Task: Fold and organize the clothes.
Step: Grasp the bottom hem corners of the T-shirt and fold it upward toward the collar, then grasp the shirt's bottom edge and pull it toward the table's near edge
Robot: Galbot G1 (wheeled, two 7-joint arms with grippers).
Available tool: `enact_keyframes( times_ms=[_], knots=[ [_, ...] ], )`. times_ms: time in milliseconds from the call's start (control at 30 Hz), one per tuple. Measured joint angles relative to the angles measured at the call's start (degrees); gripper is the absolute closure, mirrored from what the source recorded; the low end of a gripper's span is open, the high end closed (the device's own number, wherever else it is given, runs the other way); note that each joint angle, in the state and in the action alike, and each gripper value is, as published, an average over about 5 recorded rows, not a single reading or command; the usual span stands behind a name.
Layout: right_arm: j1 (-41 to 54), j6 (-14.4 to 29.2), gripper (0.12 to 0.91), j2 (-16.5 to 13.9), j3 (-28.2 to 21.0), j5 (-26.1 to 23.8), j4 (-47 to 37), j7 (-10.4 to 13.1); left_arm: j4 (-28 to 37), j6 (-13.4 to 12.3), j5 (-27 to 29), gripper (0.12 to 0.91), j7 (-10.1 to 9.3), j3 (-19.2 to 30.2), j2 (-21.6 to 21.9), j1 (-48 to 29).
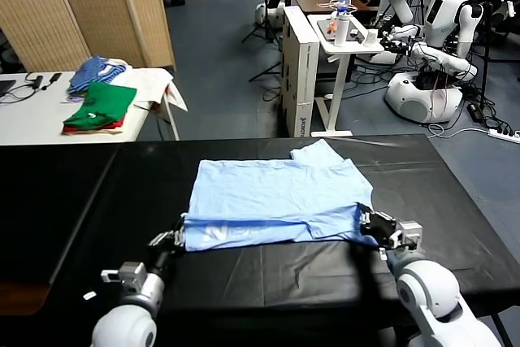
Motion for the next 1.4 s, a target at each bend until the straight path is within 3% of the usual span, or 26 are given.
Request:
enact_keyframes(
  times_ms=[300, 400, 500, 733, 833, 933, 1167, 1400],
  knots=[
    [-0.54, -1.11, 0.882, 0.0, 0.7, 0.01, 0.6, -1.38, 3.14, 0.25, -0.72, 0.885, -0.41, 2.46, 3.41, -3.88],
    [-2.07, -2.06, 0.803, -0.57, 2.02, 0.42, 2.77, -2.59, 3.93, 0.64, -1.22, 0.866, -0.98, 2.99, 4.13, -5.09],
    [-4.46, -2.68, 0.634, -1.28, 3.74, 0.76, 5.81, -3.25, 3.98, 1.41, -1.79, 0.744, -1.74, 3.0, 4.33, -5.63],
    [-11.46, -2.89, 0.206, -2.16, 7.72, -0.08, 11.98, -3.95, 1.76, 2.38, -2.02, 0.298, -1.88, 1.56, 3.93, -3.58],
    [-13.7, -2.78, 0.132, -2.39, 9.03, -0.12, 12.79, -4.0, 0.21, 2.63, -1.91, 0.168, -1.83, 0.86, 3.56, -1.73],
    [-15.27, -2.7, 0.12, -2.51, 9.93, -0.04, 13.2, -4.02, -1.44, 3.1, -2.42, 0.131, -1.85, 0.59, 3.14, 0.45],
    [-17.91, -2.41, 0.123, -2.52, 11.31, 0.21, 13.49, -4.51, -4.67, 3.94, -3.95, 0.123, -2.06, 0.52, 1.66, 5.39],
    [-20.26, -2.32, 0.233, -2.58, 12.0, 0.21, 13.68, -4.86, -5.41, 3.9, -3.56, 0.123, -1.94, 0.45, 0.85, 7.71]
  ],
)
